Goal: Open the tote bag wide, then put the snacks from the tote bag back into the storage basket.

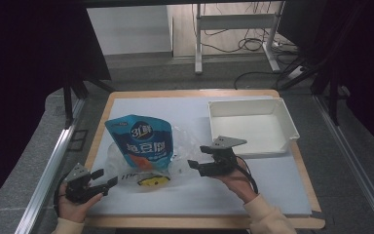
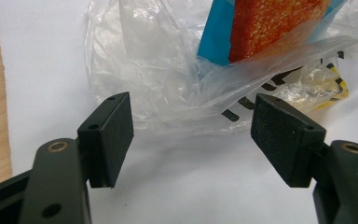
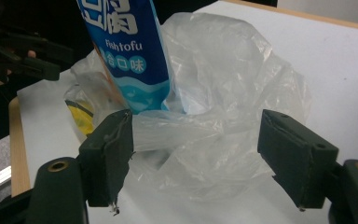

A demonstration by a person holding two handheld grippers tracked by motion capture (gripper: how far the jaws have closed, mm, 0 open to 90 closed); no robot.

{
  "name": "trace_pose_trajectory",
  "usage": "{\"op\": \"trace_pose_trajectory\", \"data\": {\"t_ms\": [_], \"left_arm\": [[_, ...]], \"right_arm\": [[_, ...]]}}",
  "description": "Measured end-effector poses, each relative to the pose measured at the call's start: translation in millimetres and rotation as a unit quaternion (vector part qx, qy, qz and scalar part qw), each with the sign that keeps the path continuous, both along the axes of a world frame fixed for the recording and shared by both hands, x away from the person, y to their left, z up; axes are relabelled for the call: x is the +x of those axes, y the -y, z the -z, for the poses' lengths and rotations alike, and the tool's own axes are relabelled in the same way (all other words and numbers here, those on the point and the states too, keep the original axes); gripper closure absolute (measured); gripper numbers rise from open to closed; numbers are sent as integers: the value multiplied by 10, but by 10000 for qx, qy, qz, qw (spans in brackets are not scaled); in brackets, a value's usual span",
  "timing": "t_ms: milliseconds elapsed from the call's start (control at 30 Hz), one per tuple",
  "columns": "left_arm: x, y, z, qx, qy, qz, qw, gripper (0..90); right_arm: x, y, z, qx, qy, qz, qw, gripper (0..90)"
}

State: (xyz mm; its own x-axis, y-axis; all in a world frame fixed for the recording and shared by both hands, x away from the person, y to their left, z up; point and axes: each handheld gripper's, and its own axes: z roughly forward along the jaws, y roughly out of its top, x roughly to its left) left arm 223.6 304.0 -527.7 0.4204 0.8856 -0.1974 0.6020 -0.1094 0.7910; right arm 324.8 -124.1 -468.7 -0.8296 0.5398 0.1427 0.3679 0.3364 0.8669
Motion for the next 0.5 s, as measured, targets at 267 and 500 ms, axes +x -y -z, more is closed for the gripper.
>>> {"op": "trace_pose_trajectory", "data": {"t_ms": [267,500], "left_arm": [[6,9,-5,6,37,12,10000,301],[10,33,-10,30,70,75,9999,301]], "right_arm": [[-13,-52,-97,-18,187,-5,9998,259],[-22,-115,-153,-65,225,21,9997,259]]}}
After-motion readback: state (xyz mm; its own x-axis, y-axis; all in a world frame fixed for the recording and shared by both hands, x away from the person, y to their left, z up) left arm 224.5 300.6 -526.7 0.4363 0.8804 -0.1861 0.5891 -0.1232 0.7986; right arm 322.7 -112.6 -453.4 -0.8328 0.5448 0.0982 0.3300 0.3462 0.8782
